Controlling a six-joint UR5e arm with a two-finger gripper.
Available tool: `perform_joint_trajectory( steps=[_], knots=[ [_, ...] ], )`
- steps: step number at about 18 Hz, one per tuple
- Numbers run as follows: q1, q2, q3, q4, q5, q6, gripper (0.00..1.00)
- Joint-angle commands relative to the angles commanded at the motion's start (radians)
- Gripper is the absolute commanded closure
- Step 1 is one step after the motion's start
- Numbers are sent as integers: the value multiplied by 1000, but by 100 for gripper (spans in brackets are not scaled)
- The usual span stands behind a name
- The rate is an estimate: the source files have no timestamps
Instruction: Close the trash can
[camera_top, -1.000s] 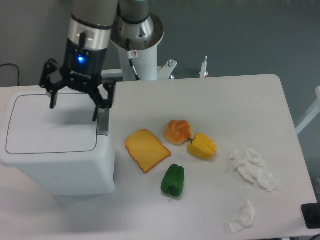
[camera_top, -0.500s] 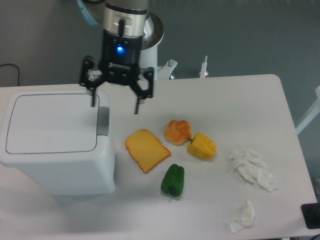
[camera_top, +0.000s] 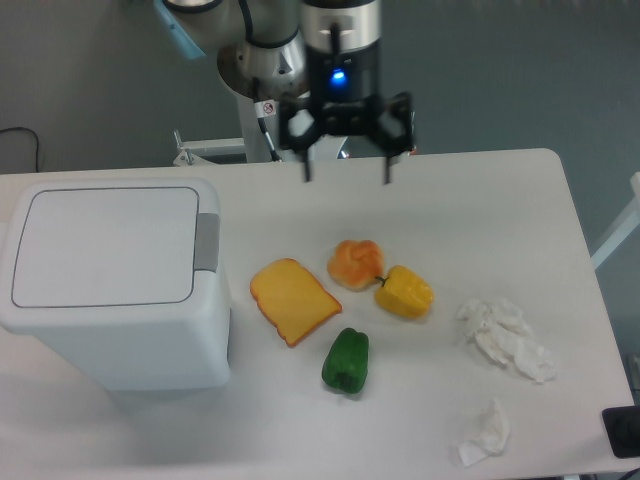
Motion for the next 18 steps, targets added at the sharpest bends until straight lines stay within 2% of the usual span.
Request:
perform_joint_trajectory(
  steps=[4, 8, 14, 18],
  knots=[
    [107, 26, -37, 0, 3, 81, 0],
    [236, 60, -90, -23, 8, 308, 0],
    [472, 71, -92, -55, 6, 570, 0],
    [620, 95, -89, -129, 5, 753, 0]
  ],
)
